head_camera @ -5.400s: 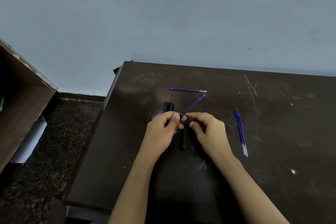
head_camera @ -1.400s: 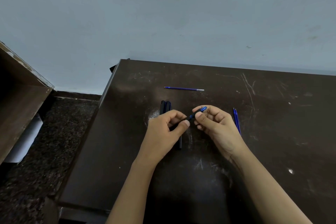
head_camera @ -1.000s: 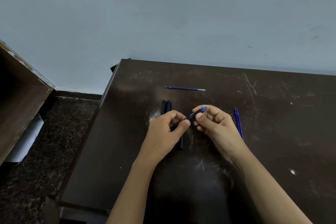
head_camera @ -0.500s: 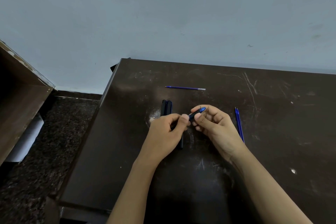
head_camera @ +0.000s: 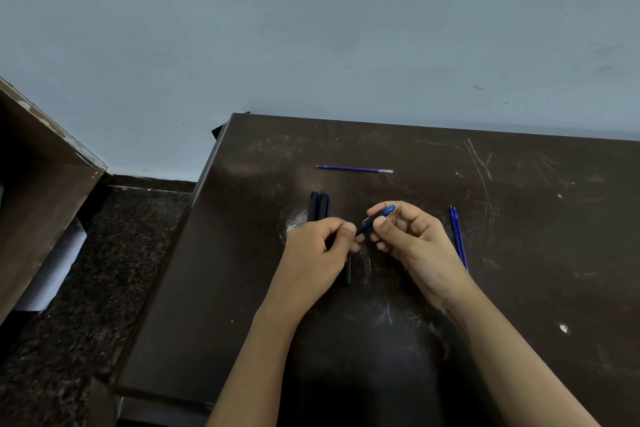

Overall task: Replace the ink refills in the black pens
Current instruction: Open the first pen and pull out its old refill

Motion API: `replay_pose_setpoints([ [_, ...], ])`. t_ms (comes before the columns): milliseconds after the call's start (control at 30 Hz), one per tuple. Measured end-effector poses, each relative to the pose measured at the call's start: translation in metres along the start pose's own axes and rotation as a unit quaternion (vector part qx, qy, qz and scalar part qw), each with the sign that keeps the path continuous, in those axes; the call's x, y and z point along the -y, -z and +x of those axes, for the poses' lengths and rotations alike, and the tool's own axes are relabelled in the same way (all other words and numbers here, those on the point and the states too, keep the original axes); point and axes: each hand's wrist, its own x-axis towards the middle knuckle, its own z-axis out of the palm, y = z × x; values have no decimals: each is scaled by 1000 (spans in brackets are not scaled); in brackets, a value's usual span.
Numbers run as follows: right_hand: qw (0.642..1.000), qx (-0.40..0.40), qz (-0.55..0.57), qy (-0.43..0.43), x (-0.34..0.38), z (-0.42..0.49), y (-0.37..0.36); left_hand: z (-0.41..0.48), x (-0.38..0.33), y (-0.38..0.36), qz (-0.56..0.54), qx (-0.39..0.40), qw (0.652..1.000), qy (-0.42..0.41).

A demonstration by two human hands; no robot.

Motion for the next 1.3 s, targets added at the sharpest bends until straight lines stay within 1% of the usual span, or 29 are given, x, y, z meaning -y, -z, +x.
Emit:
replay_pose_setpoints([
  [133,1000,-1,-3,-5,-2,0,1,-1,2,1,14,-16,1000,-12],
  [267,1000,0,-2,-5,-2,0,0,-1,1,-1,-6,-4,1000,15],
  [367,1000,-5,4,-2,-2,1,0,-1,-1,-2,-48,10,998,36],
  [467,1000,-1,4,-4,-2,0,1,-2,-1,-1,-18,4,1000,8],
  [567,1000,1,3,-6,-2,0,2,-2,0,1,-15,-21,1000,3],
  [767,1000,4,5,-5,-3,0,1,-2,0,-2,-38,17,999,24],
  [933,1000,1,1,-12,-4,0,2,-1,2,0,-8,-19,1000,3],
  [967,1000,1,1,-12,-4,0,1,-1,2,0,-9,-17,1000,6],
  [1100,1000,-1,2,-10,-4,0,1,-2,1,-3,-44,33,998,44],
  [1167,1000,2,5,-10,-3,0,1,-2,1,-2,-38,32,998,34],
  [1233,1000,6,-1,-11,-3,0,1,-2,1,0,-20,16,1000,13],
  [1300,1000,7,-4,-14,-3,0,1,-2,2,1,-16,5,1000,9],
])
